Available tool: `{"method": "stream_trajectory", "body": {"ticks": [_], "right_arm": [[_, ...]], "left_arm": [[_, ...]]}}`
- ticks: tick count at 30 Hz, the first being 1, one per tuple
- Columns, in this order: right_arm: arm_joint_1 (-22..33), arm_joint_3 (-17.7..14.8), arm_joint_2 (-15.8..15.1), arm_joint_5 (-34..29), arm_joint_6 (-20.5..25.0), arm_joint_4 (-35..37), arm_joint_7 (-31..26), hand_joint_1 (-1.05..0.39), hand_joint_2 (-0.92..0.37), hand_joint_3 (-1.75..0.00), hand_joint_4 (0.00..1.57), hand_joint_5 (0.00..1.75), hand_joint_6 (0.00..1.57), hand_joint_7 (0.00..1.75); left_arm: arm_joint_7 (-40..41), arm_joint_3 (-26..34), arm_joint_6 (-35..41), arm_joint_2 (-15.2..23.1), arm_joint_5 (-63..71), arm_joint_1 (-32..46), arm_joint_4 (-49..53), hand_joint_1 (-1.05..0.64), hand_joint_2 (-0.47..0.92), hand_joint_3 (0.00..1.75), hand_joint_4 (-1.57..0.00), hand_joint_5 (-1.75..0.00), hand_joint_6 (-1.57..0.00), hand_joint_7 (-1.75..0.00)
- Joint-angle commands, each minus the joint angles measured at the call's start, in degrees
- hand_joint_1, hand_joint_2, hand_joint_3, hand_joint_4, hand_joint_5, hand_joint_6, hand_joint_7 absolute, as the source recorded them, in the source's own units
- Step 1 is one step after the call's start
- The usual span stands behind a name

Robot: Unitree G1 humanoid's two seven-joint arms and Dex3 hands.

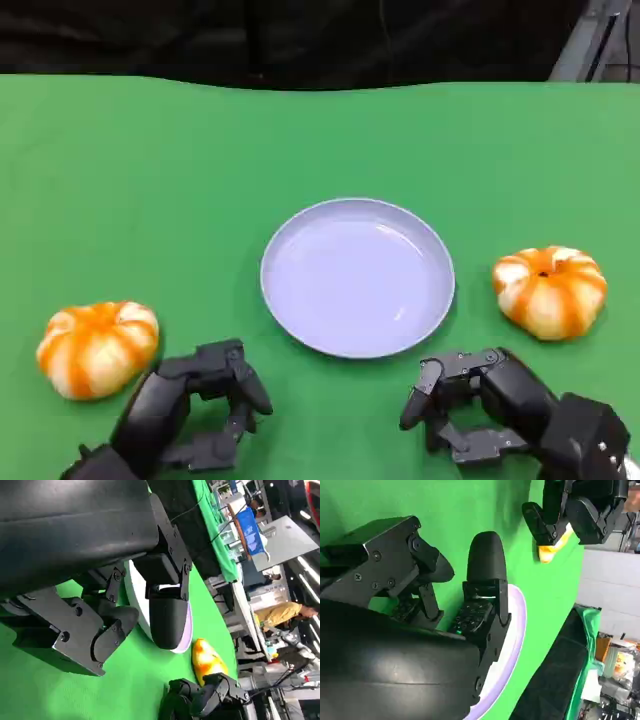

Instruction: Grasp the bread from the table and place it into the plate.

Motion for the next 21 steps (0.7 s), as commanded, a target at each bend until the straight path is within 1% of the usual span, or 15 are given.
{"method": "stream_trajectory", "body": {"ticks": [1,18,19,21], "right_arm": [[-0.73,-0.52,-0.6,0.71,-0.05,0.49,0.25,0.21,-0.56,-1.07,0.97,1.34,1.0,0.95],[-0.75,-0.73,-0.53,0.61,-0.35,0.58,0.35,0.21,-0.56,-1.06,0.97,1.34,1.0,0.95],[-0.73,-0.75,-0.51,0.66,-0.39,0.56,0.39,0.22,-0.56,-1.07,0.97,1.34,1.0,0.95],[-0.73,-0.7,-0.53,0.52,-0.59,0.58,0.24,0.22,-0.56,-1.07,0.97,1.34,1.0,0.95]], "left_arm": [[0.66,0.13,-0.08,1.07,0.18,-0.55,0.17,0.05,0.52,1.17,-0.78,-1.62,-0.84,-1.34],[0.18,0.31,-0.8,0.88,-0.52,-0.83,0.67,0.06,0.52,1.17,-0.77,-1.61,-0.84,-1.32],[0.0,0.37,-0.94,0.8,-0.79,-0.89,0.81,0.07,0.55,1.11,-0.78,-1.55,-0.85,-1.25],[-0.06,0.46,-1.11,0.73,-1.03,-1.01,1.05,0.08,0.57,1.08,-0.79,-1.51,-0.86,-1.2]]}}
